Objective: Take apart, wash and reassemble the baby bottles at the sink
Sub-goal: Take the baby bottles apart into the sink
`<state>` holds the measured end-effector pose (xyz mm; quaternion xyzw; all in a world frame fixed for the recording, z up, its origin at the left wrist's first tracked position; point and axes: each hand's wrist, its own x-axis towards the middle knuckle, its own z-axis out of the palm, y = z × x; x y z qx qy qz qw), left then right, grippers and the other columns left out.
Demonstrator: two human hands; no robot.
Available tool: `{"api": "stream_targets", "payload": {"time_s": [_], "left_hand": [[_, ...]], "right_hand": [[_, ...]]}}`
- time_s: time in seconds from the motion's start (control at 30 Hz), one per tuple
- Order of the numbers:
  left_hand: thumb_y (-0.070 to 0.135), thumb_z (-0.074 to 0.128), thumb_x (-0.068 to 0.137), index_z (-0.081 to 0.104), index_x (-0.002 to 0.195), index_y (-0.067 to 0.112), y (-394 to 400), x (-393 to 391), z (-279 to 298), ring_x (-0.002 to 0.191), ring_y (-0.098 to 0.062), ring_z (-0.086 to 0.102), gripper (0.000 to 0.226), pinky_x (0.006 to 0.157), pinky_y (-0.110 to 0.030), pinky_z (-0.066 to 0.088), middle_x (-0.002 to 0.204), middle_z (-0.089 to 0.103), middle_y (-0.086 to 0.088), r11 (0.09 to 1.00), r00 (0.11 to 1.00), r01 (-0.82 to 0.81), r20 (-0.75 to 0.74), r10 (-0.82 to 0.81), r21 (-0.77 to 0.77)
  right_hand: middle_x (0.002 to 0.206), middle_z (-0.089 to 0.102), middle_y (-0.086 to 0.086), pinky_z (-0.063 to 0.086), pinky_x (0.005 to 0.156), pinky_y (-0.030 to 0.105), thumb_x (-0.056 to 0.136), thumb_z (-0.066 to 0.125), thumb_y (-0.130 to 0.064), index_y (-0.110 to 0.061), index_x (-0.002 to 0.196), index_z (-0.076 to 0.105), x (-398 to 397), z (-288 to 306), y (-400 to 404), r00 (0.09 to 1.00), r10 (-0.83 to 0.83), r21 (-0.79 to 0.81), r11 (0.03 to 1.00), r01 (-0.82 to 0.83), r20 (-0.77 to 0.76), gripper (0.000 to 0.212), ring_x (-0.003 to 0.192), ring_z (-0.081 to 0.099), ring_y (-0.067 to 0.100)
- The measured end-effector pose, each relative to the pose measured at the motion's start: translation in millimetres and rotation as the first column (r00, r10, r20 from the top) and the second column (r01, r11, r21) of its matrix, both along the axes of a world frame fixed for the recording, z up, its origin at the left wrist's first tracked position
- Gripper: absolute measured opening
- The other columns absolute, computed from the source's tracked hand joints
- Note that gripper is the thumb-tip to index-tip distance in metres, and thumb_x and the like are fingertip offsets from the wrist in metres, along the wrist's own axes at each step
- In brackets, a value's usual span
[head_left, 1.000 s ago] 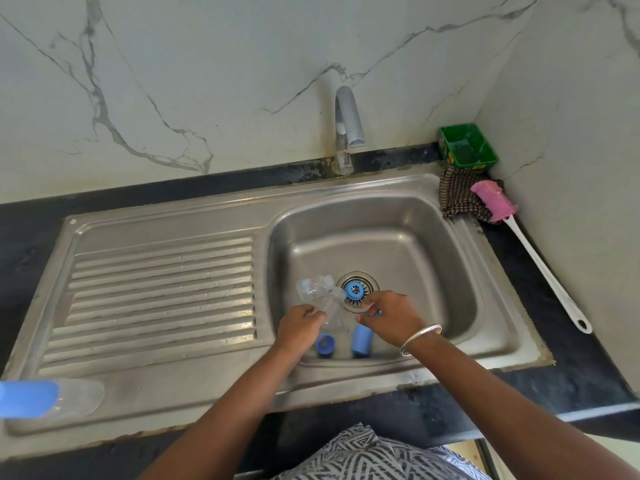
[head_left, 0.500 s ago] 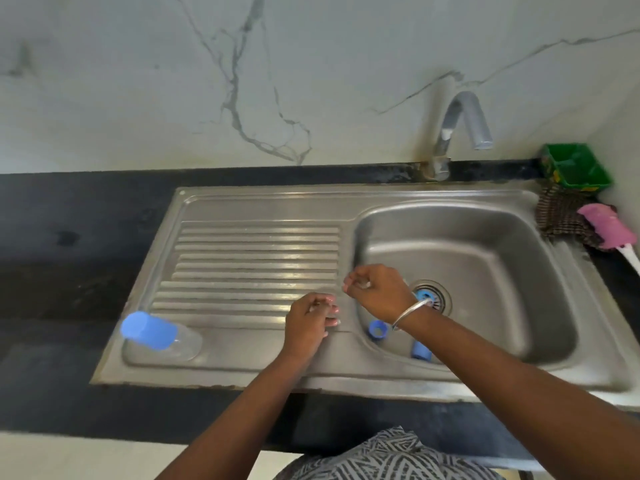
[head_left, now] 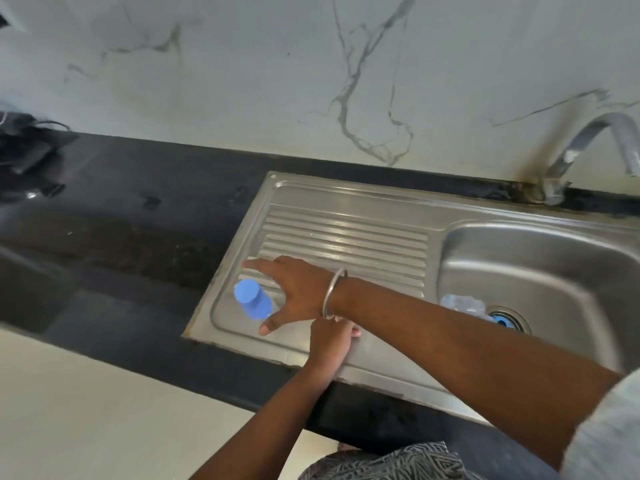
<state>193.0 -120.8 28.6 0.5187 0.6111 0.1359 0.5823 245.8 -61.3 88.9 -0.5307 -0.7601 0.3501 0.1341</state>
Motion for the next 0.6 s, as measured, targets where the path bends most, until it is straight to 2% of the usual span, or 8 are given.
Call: {"api": "stream_targets", "payload": {"time_s": [0.1, 0.2, 0.3, 0.37, 0.47, 0.53, 0.6], "left_hand": [[0.002, 0.047, 0.098, 0.048, 0.071, 0.024, -0.3, -7.9, 2.2, 0.069, -0.009, 0.055, 0.035, 0.087, -0.041, 0.057, 0.075, 0.056, 0.005, 0.999, 0.999, 0.034, -0.011, -0.034, 0.033], [0.002, 0.047, 0.097, 0.051, 0.07, 0.021, 1.3, -11.3, 0.2, 0.07, -0.01, 0.058, 0.033, 0.088, -0.04, 0.056, 0.074, 0.059, 0.002, 1.0, 1.0, 0.025, 0.005, -0.025, 0.004], [0.008, 0.055, 0.09, 0.065, 0.072, 0.016, 3.7, -10.2, -5.9, 0.083, -0.022, 0.071, 0.022, 0.091, -0.044, 0.055, 0.077, 0.074, -0.004, 0.999, 0.998, -0.036, 0.05, 0.038, -0.039], [0.011, 0.059, 0.089, 0.067, 0.07, 0.021, 5.2, -7.4, -10.7, 0.081, -0.018, 0.073, 0.023, 0.081, -0.036, 0.057, 0.071, 0.074, 0.003, 0.999, 0.995, -0.041, 0.086, 0.042, -0.006], [0.013, 0.059, 0.094, 0.066, 0.077, 0.022, 6.7, -3.4, -12.3, 0.077, -0.012, 0.072, 0.02, 0.059, -0.016, 0.049, 0.078, 0.075, 0.006, 0.998, 0.99, -0.019, 0.14, 0.011, 0.058], [0.015, 0.058, 0.094, 0.067, 0.082, 0.02, 8.3, 1.3, -17.3, 0.075, -0.013, 0.071, 0.015, 0.058, -0.018, 0.049, 0.081, 0.075, 0.003, 0.999, 0.99, -0.029, 0.137, 0.022, 0.046], [0.016, 0.055, 0.093, 0.064, 0.085, 0.016, 9.9, 3.9, -22.2, 0.068, -0.013, 0.067, 0.012, 0.055, -0.021, 0.045, 0.079, 0.073, 0.001, 0.999, 0.991, -0.041, 0.127, 0.041, -0.009]], "right_hand": [[0.13, 0.055, 0.008, 0.045, 0.099, 0.042, 0.074, 0.082, -0.04, -0.03, 0.146, 0.036, -15.1, -6.7, 9.7, 1.0, 0.015, 0.031, 0.999, -0.015, 0.016, 0.086, 0.115, 0.052, 0.025], [0.114, 0.065, 0.003, 0.049, 0.092, 0.042, 0.08, 0.078, -0.026, -0.022, 0.13, 0.053, -15.8, -13.6, 9.6, 0.996, -0.033, 0.045, 0.998, 0.036, -0.081, 0.056, 0.103, 0.06, 0.024], [0.102, 0.063, -0.003, 0.052, 0.082, 0.037, 0.083, 0.075, -0.027, -0.02, 0.123, 0.051, -3.8, -11.2, 3.6, 0.961, -0.211, -0.003, 0.977, 0.214, -0.18, 0.047, 0.087, 0.06, 0.019], [0.1, 0.064, -0.002, 0.054, 0.079, 0.037, 0.083, 0.075, -0.032, -0.021, 0.119, 0.049, 11.3, -9.0, -2.3, 0.889, -0.363, -0.017, 0.928, 0.373, -0.278, 0.046, 0.083, 0.062, 0.019], [0.093, 0.065, -0.005, 0.053, 0.07, 0.025, 0.079, 0.08, -0.031, -0.024, 0.11, 0.051, 43.1, -3.0, -17.5, 0.695, -0.579, -0.076, 0.789, 0.61, -0.426, 0.043, 0.079, 0.063, 0.014], [0.095, 0.067, 0.003, 0.055, 0.063, 0.031, 0.077, 0.082, -0.024, -0.022, 0.103, 0.053, 69.7, 2.2, -34.7, 0.441, -0.713, -0.266, 0.646, 0.715, -0.545, 0.039, 0.078, 0.067, 0.022], [0.089, 0.067, 0.008, 0.051, 0.054, 0.029, 0.079, 0.079, -0.018, -0.019, 0.096, 0.052, 95.4, 3.0, -55.0, 0.168, -0.792, -0.484, 0.51, 0.711, -0.587, 0.032, 0.069, 0.067, 0.026]]}}
